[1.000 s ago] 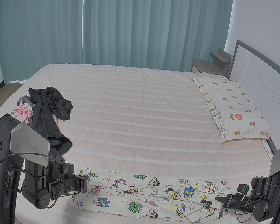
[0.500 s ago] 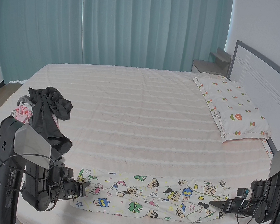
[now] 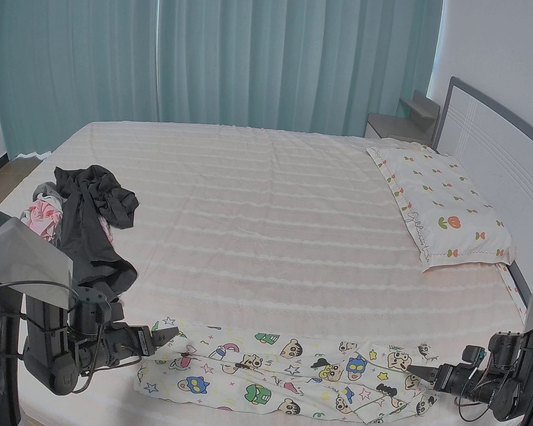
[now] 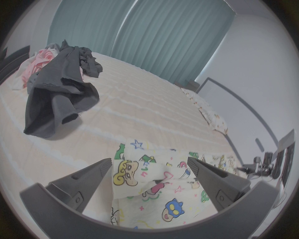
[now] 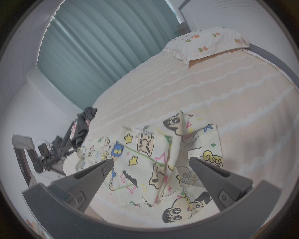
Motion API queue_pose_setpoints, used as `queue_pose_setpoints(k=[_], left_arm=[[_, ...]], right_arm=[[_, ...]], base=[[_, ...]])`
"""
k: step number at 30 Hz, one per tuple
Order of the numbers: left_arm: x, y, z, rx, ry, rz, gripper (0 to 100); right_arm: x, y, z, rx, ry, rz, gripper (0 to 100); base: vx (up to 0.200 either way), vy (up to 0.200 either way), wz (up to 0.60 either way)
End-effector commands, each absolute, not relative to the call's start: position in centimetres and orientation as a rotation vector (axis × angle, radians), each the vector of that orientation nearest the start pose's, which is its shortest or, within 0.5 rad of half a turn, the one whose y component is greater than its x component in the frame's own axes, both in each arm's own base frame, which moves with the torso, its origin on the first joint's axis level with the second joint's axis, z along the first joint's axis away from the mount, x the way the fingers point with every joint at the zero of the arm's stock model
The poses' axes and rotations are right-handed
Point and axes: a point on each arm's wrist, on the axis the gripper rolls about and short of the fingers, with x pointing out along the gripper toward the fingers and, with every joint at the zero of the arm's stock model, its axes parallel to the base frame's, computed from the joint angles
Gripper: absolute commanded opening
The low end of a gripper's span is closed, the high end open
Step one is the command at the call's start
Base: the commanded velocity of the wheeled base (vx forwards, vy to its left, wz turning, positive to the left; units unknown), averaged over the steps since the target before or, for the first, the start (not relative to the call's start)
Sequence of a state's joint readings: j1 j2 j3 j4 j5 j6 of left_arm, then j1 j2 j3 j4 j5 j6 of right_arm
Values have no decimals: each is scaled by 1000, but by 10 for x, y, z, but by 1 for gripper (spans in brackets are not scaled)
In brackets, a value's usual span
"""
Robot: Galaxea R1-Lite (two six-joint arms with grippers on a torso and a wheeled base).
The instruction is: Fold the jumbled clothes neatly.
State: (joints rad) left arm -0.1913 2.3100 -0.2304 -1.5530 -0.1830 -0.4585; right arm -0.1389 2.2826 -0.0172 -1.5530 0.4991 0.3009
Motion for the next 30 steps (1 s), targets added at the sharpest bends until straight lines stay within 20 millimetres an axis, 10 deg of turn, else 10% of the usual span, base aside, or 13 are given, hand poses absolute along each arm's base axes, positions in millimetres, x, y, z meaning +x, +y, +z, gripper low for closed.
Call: queue_pose_setpoints(k=[1,30], left_arm=[[274,-48,-7,-499,561,-215,100],[304,-90,-70,-154,857,-243,100]], right_arm=[[214,-22,-12,544,698,230,100],[214,-26,-12,556,694,215,100]], base=[[0,0,0],[0,0,0]])
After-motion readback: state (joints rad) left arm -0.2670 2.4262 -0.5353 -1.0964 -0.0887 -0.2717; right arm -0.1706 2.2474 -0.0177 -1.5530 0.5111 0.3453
